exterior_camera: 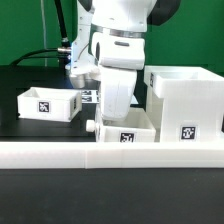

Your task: Assemble drawer

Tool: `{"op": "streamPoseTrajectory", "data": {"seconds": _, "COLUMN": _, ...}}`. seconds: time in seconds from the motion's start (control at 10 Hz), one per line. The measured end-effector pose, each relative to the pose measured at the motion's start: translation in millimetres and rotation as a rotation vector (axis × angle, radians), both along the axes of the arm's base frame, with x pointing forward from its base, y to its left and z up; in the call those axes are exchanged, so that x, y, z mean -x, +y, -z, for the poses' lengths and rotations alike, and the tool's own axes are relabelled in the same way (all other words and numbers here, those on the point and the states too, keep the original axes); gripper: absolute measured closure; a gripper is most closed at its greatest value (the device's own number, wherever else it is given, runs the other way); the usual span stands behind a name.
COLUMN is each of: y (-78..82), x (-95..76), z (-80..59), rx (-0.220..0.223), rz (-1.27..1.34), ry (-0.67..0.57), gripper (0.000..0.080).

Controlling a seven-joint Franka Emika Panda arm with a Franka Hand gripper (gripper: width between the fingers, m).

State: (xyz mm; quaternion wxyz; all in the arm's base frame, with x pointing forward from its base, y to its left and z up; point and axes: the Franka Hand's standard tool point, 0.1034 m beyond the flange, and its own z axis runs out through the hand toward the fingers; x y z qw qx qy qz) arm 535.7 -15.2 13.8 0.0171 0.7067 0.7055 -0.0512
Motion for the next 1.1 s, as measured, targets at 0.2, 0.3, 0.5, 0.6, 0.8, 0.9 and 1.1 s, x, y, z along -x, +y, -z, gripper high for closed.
{"op": "streamPoseTrajectory", "data": {"seconds": 0.2, "y": -1.8, "x": 0.1, "z": 0.0, "rx": -0.001, "rz": -0.001, "ry": 0.001, "gripper": 0.0758}}
{"op": "streamPoseTrajectory", "data": {"seconds": 0.3, "y": -8.0, "x": 0.4, "z": 0.2, "rx": -0.003, "rz": -0.002, "ry": 0.002, "gripper": 0.0758}}
{"op": "streamPoseTrajectory", "data": {"seconds": 0.5, "y": -15.5, "x": 0.4, "z": 0.4, "rx": -0.017, "rz": -0.016, "ry": 0.004, "gripper": 0.0758}}
{"op": "streamPoseTrajectory", "data": {"seconds": 0.6, "y": -24.8, "x": 1.1, "z": 0.5, "rx": -0.033, "rz": -0.008, "ry": 0.005, "gripper": 0.0758}}
{"op": "streamPoseTrajectory", "data": {"seconds": 0.8, "y": -25.6, "x": 0.7, "z": 0.6, "rx": -0.044, "rz": -0.005, "ry": 0.004, "gripper": 0.0758}}
{"op": "streamPoseTrajectory", "data": {"seconds": 0.9, "y": -22.4, "x": -1.7, "z": -0.6, "rx": -0.044, "rz": -0.012, "ry": 0.002, "gripper": 0.0758}}
{"op": "streamPoseTrajectory", "data": {"seconds": 1.1, "y": -25.4, "x": -8.0, "z": -5.3, "rx": -0.045, "rz": -0.011, "ry": -0.024, "gripper": 0.0758}}
